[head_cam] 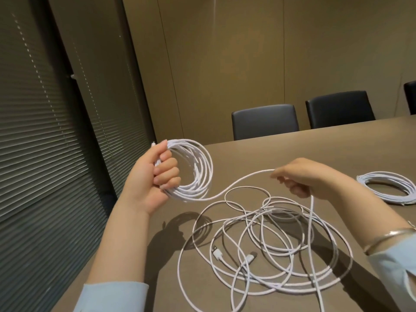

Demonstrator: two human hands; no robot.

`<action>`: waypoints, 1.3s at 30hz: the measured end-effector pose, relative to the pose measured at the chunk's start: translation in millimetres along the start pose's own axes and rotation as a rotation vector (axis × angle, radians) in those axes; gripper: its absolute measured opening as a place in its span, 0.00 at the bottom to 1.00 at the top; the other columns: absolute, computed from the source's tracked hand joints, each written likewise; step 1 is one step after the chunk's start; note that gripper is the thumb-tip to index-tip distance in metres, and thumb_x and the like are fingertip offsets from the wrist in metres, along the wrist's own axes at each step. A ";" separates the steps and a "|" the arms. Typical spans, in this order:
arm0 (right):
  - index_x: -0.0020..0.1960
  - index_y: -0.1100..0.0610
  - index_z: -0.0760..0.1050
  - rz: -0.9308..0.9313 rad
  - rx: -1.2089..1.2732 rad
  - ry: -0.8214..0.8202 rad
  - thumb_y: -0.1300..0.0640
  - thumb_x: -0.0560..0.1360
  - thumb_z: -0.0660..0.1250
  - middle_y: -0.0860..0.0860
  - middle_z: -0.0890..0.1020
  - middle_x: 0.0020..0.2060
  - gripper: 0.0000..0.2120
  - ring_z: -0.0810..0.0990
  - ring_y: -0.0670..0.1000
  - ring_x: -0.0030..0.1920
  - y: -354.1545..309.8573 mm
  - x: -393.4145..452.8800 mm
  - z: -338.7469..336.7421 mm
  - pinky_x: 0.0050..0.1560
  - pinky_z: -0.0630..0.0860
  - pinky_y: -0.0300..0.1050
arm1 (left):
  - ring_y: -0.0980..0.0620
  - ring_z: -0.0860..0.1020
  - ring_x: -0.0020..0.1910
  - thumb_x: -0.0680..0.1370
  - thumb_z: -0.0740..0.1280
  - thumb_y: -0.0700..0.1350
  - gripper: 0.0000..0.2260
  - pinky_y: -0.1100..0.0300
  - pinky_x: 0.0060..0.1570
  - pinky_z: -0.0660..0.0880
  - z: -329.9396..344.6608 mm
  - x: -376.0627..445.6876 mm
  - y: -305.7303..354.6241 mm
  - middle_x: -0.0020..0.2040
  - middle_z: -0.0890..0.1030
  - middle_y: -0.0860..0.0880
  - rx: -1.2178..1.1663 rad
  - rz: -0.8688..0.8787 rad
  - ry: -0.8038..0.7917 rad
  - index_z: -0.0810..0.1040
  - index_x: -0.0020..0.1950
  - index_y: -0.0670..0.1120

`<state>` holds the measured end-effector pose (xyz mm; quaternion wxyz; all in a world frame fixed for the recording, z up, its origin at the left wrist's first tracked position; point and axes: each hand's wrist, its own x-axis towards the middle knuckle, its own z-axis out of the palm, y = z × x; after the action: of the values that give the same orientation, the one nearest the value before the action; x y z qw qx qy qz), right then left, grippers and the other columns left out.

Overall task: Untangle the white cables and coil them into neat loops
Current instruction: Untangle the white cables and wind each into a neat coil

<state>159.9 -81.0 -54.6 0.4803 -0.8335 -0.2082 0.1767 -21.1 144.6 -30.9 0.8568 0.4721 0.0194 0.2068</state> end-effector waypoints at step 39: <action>0.47 0.47 0.74 -0.772 0.113 0.131 0.54 0.70 0.75 0.43 0.79 0.43 0.11 0.75 0.40 0.39 -42.5 -52.2 92.1 0.38 0.71 0.33 | 0.57 0.68 0.22 0.82 0.60 0.49 0.16 0.65 0.22 0.67 46.4 11.5 -42.0 0.24 0.65 0.53 0.028 0.111 0.124 0.65 0.35 0.49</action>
<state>62.4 -21.8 -56.4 0.5687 -0.6758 -0.4651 -0.0594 14.0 92.0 -37.6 0.8346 0.4706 0.0491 0.2822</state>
